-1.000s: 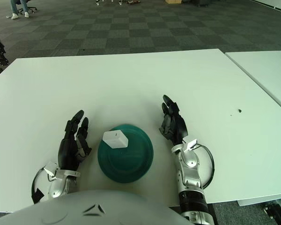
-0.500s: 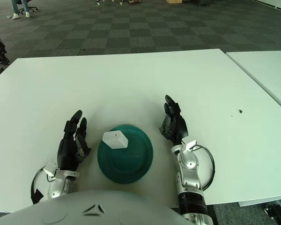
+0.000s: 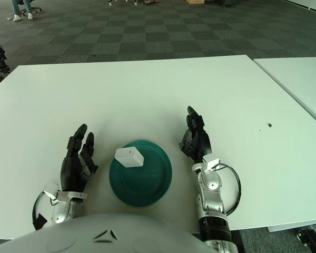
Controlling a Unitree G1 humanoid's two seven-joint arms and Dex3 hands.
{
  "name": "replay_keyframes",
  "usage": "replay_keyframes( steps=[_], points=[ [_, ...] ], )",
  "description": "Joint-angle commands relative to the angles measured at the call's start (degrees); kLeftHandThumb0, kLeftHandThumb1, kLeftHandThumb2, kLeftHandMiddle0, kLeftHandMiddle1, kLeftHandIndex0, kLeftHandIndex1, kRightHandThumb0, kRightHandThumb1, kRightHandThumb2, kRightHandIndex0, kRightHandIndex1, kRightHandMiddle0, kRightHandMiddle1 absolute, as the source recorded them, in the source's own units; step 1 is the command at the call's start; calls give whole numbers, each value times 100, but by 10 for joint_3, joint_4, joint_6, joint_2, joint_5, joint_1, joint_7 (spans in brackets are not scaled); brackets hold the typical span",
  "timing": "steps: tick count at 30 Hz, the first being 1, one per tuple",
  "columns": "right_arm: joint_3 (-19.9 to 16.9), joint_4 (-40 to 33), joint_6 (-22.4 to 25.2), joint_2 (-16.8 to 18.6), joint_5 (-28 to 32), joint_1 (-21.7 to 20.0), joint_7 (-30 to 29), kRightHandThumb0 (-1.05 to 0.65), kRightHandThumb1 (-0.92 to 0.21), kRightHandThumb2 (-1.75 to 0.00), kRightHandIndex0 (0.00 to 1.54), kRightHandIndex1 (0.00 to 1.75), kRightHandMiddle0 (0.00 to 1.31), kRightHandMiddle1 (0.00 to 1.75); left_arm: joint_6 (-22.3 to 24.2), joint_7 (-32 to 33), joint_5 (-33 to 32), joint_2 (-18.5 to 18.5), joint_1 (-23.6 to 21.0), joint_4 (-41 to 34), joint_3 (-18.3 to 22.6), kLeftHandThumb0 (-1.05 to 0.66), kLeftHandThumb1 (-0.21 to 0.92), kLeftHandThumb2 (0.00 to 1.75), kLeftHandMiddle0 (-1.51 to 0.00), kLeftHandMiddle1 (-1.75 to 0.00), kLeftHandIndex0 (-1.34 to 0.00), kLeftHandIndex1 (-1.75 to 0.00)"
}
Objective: Put the charger into the plate.
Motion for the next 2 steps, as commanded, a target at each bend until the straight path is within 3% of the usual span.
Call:
replay_keyframes(
  steps=[1, 2],
  points=[
    [18, 55, -12, 43, 17, 58, 0, -87, -92, -97, 5, 0, 0, 35, 19, -4, -13, -13, 32, 33, 4, -97, 92, 105, -16, -1, 0, -53],
    [19, 54, -14, 44, 16, 60, 0, -87, -92, -97, 5, 0, 0, 35, 19, -5, -14, -13, 32, 33, 4, -97, 92, 105, -16, -1, 0, -54]
  ],
)
